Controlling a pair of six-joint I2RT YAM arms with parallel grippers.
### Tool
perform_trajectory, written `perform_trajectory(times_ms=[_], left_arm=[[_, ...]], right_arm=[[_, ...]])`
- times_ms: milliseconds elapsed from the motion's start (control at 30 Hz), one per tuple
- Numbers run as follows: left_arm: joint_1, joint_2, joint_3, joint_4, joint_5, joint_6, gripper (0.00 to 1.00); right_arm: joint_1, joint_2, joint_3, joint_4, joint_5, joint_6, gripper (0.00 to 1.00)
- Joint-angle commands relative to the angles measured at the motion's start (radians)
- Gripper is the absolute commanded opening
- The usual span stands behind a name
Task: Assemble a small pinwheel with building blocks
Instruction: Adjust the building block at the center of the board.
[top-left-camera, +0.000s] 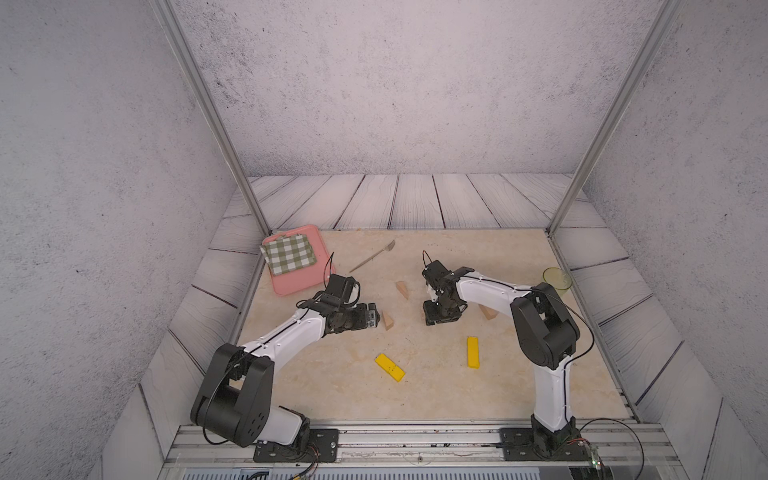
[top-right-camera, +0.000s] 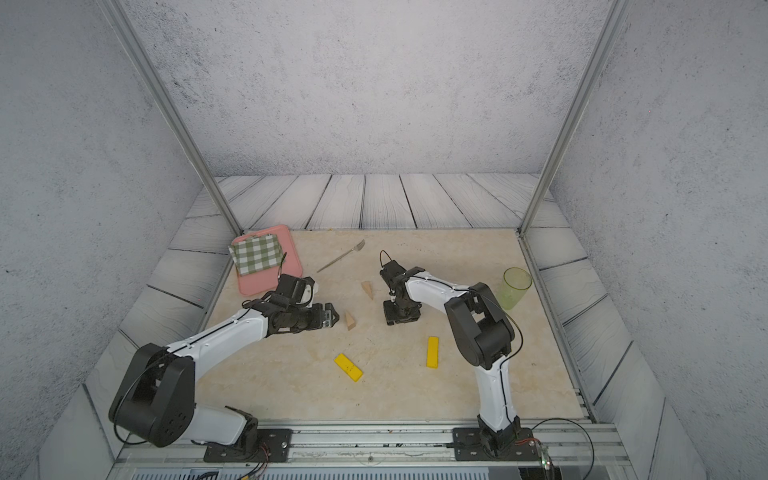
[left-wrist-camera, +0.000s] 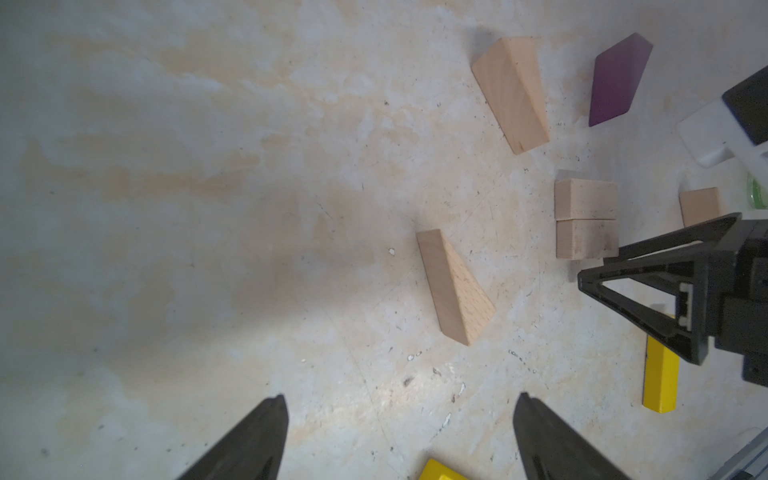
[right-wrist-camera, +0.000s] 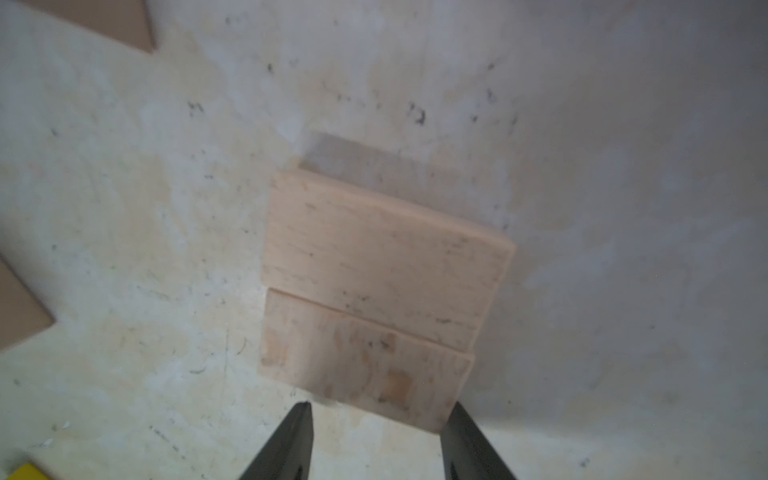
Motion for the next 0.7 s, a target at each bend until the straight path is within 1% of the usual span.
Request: perform_trajectory(times_ms=[0, 433, 667], left_arm=[[-0.006, 0.015, 0.026, -0.025, -0.005, 0.024, 0.92], [-0.007, 0.005, 0.023, -0.03, -0.003, 0.03, 0.92], [-0.007, 0.003, 0.022, -0.031, -0.006, 0.032, 0.92]], right_arm=[[-0.038, -0.071, -0.018, 0.008, -0.072, 0.041, 0.53], [-0.062, -0.043, -0.009, 0.059, -0.146, 0.06, 0.54], [-0.064, -0.034, 0.0, 0.055, -0.141, 0.056, 0.54]])
